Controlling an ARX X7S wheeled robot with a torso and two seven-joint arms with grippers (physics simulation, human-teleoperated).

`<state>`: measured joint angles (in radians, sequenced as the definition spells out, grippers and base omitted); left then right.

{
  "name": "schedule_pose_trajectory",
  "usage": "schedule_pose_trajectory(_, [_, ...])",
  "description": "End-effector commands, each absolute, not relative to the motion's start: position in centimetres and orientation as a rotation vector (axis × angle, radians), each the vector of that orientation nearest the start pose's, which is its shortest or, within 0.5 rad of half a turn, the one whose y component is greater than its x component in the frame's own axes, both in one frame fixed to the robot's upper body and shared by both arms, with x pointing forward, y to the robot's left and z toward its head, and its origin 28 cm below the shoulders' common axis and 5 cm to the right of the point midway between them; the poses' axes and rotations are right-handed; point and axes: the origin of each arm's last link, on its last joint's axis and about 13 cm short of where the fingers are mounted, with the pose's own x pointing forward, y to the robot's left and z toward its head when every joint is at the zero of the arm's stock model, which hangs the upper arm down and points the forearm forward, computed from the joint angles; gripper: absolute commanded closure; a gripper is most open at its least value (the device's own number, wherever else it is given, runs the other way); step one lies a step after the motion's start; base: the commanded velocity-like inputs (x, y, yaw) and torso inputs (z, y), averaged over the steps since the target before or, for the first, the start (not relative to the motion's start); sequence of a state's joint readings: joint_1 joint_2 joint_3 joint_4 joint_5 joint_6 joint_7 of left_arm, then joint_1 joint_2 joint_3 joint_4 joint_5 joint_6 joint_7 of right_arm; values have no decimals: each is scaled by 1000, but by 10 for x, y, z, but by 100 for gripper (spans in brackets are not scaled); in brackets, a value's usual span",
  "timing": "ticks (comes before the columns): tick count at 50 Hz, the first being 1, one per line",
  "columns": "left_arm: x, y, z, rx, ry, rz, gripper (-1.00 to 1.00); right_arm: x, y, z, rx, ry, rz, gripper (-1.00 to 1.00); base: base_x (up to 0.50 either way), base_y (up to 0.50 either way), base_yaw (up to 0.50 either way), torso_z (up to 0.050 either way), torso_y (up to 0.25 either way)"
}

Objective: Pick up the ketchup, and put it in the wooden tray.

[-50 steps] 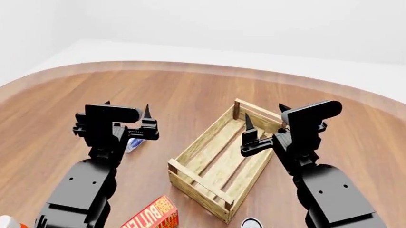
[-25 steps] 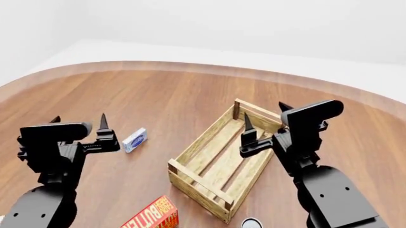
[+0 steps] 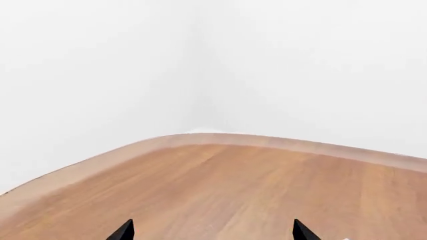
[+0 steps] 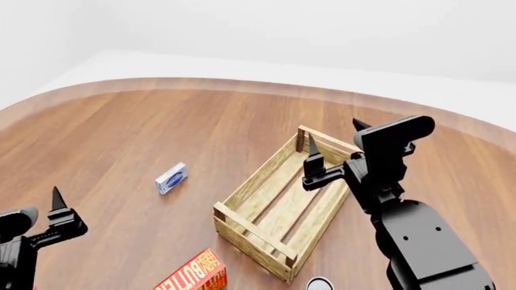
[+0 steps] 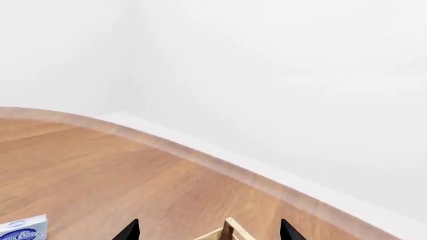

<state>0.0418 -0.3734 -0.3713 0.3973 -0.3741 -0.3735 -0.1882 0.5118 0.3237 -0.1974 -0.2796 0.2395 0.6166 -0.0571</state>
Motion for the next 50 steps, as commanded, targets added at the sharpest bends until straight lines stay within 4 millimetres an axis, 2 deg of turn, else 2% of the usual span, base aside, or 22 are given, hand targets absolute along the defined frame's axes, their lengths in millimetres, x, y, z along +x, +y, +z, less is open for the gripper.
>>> schedule_pose_trajectory(1, [166,347,89,21,-73,479,-100,290,-124,159,-199,-109,256,-100,0,0,0,0,0])
schedule_pose_trajectory(21, [151,356,74,13,-55,554,-100,294,-119,159,-206,-109,283,-100,0,0,0,0,0])
schedule_pose_trajectory(50, [146,357,40,61,10,551,-100,293,-116,154,-203,-97,295,-100,0,0,0,0,0])
